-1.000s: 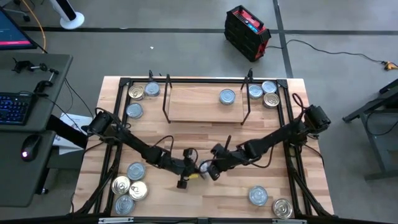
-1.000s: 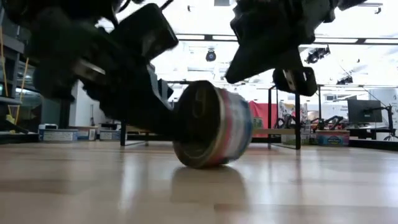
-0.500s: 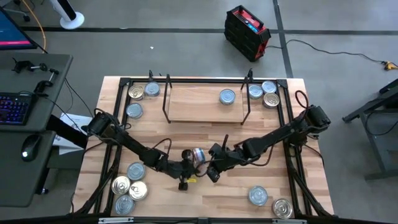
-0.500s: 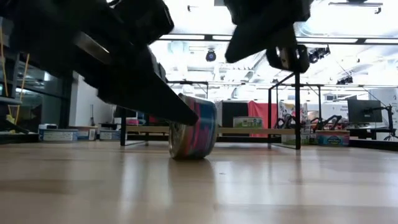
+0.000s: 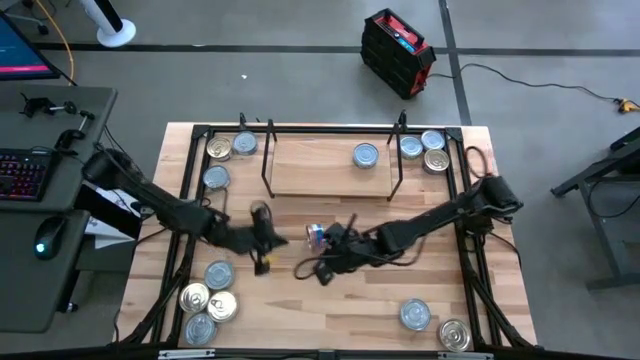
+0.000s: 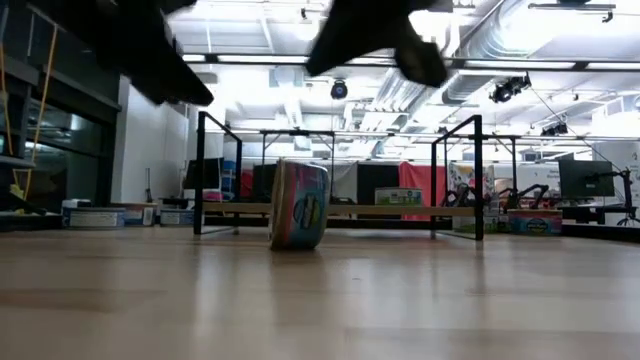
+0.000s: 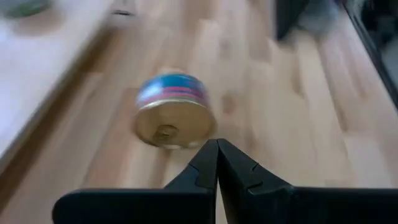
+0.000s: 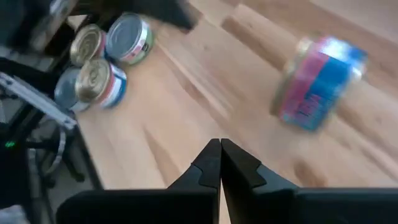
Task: Stack canned seafood by type on shelf
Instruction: Put the blue-pink tuna can on the shelf
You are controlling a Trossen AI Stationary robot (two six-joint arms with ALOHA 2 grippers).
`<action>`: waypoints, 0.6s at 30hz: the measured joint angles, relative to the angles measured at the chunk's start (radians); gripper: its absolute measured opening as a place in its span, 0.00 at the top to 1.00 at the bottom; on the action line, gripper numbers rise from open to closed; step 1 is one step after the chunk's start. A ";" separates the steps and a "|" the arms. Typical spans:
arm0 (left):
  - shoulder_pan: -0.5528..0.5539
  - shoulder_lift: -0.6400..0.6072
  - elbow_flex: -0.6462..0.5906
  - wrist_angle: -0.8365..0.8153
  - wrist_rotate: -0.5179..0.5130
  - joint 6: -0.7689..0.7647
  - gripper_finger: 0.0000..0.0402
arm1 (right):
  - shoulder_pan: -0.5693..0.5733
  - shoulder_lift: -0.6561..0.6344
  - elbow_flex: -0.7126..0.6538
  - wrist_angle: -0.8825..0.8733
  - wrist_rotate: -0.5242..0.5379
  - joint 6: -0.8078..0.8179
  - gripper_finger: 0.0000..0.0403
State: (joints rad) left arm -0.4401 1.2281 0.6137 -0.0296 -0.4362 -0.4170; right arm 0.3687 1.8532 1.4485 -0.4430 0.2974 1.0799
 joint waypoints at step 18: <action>-0.039 -0.221 -0.159 0.079 0.118 -0.200 1.00 | -0.108 0.349 0.564 -0.550 0.120 0.228 0.55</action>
State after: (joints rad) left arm -0.4792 1.0069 0.4549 0.0491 -0.3182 -0.6169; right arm 0.2610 2.2020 2.0128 -0.9934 0.4173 1.3075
